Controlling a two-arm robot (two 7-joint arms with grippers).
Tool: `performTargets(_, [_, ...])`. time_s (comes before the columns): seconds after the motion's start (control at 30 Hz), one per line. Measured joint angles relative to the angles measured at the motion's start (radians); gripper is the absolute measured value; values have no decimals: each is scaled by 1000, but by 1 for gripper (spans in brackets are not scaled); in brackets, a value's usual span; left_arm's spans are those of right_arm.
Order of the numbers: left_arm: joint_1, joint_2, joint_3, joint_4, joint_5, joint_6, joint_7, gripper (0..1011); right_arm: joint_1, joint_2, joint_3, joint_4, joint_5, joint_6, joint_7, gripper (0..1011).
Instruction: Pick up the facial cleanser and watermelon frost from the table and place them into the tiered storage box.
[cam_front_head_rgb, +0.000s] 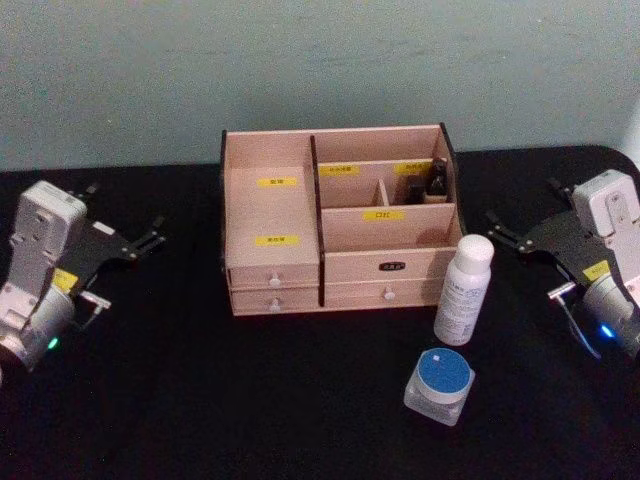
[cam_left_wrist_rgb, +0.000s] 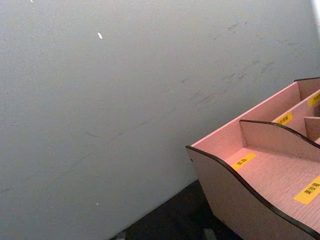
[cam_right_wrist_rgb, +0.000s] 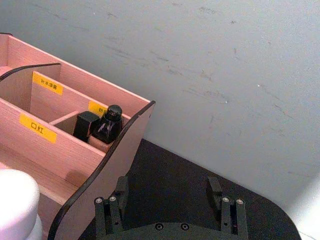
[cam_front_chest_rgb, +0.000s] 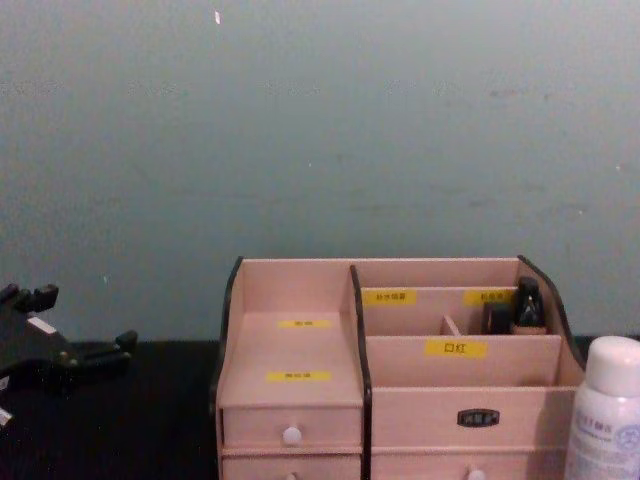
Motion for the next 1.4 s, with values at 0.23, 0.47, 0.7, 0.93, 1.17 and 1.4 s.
performTargets(0.23, [0, 0, 0, 0, 0, 0, 0, 1001, 0, 0, 0, 0, 0, 0, 0, 1000])
performTargets(0.47, [0, 0, 0, 0, 0, 0, 0, 1001, 0, 0, 0, 0, 0, 0, 0, 1000])
performTargets(0.7, [0, 0, 0, 0, 0, 0, 0, 1001, 0, 0, 0, 0, 0, 0, 0, 1000])
performTargets(0.93, [0, 0, 0, 0, 0, 0, 0, 1001, 0, 0, 0, 0, 0, 0, 0, 1000])
performTargets(1.17, [0, 0, 0, 0, 0, 0, 0, 1001, 0, 0, 0, 0, 0, 0, 0, 1000])
performTargets(1.4, [0, 0, 0, 0, 0, 0, 0, 1001, 0, 0, 0, 0, 0, 0, 0, 1000])
